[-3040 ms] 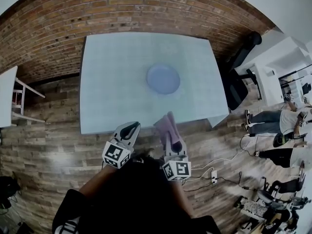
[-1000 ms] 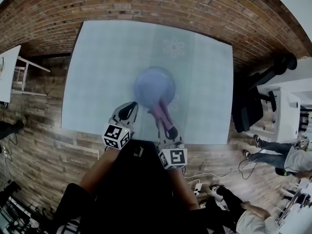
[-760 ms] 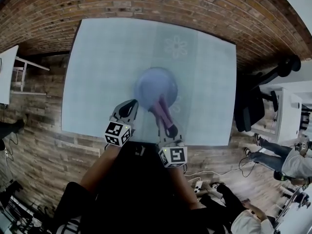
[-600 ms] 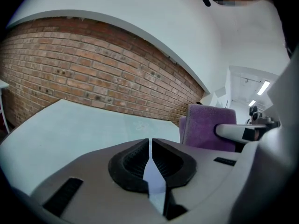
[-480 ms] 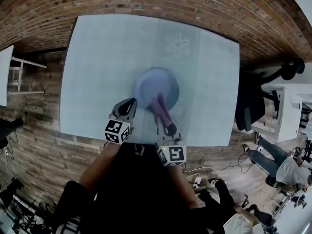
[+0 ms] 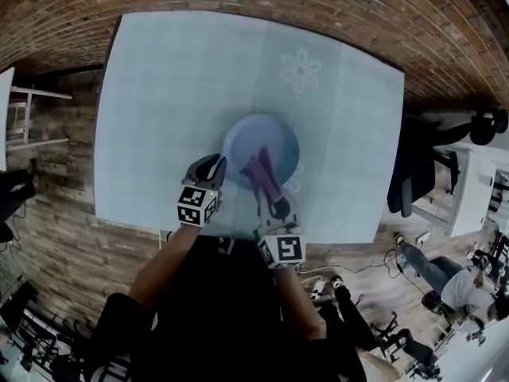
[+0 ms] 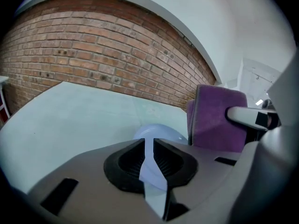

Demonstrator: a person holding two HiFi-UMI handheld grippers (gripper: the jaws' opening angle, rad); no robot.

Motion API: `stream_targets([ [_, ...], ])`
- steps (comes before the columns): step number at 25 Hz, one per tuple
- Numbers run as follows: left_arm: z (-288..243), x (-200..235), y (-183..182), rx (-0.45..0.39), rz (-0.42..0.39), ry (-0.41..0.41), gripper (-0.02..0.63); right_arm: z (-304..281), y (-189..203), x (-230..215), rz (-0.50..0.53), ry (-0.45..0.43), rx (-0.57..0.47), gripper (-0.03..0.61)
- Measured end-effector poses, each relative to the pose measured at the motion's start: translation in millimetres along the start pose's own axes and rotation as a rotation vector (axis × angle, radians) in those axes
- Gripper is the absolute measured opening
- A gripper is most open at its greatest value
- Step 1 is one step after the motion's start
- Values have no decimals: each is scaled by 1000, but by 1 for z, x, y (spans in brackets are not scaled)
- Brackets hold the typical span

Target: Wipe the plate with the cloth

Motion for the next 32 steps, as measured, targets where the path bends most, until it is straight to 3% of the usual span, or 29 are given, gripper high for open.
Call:
stream_targets([
  [3,-15,10,5,36,15,-5,55,-13,5,-3,-7,-3,14,66],
  [7,-31,19,16,92,40,-3,128,-27,13,-6,-4,-20,35,66],
  [12,-49,27,35,172,74,3,164,-43,22,-13,14,-39,60,66],
  [19,-72,33,57,257,114,11,166,-68,30,-15,27,-130,74,66],
  [24,-80,42,60,267,113,7,164,-89,30,-11,13,-211,73,66],
  [28,-82,43,60,279,66,13,132,-102,50,-15,54,-281,153,66],
  [32,-85,40,59,292,71,33,104,-121,66,-16,63,-369,228,66],
])
Point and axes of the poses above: the fingertips, and each gripper's own axes: z backward along the fingers, x to its left, y out of its underside, the point moved 2 cm from there along z, backward along the fingers, and after that the axes turned 6 degrees about z, right-handed, at the moved point
